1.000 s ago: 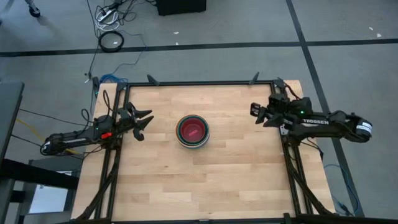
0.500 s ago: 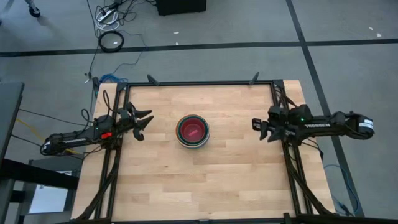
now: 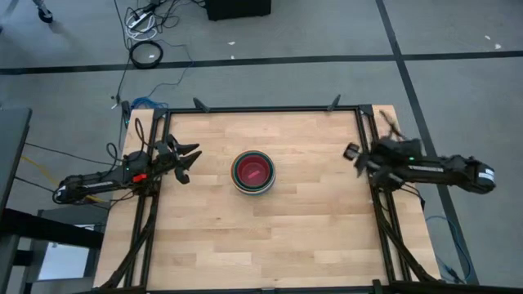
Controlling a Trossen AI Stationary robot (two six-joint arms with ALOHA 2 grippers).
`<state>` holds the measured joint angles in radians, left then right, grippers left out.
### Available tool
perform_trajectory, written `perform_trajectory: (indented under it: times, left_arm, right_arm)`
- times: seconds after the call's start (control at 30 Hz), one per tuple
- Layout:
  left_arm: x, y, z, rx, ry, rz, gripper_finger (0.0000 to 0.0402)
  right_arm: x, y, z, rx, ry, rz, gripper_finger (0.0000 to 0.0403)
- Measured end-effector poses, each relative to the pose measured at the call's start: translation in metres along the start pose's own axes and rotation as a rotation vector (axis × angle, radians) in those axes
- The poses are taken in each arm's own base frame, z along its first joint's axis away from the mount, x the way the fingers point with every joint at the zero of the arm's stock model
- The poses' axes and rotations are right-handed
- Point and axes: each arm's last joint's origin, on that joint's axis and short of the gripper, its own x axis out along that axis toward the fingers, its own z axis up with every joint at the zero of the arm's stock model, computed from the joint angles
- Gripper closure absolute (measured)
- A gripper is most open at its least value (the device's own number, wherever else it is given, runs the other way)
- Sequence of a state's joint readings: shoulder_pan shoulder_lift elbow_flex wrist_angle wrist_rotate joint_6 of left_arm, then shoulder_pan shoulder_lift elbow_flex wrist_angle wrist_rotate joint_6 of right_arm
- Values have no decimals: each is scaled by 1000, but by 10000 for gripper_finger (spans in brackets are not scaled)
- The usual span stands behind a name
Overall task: Nest bowls inside each other
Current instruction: Return to Home Position
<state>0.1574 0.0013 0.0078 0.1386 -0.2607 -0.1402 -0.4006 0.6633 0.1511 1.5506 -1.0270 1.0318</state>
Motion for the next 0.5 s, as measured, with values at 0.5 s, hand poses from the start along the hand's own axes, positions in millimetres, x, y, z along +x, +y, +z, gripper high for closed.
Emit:
perform_trajectory:
  times: [0.5]
  left_arm:
    - [-1, -1, 11, -105, -109, -8, 249]
  right_arm:
    - [29, 94, 112, -286, -21, 93, 277]
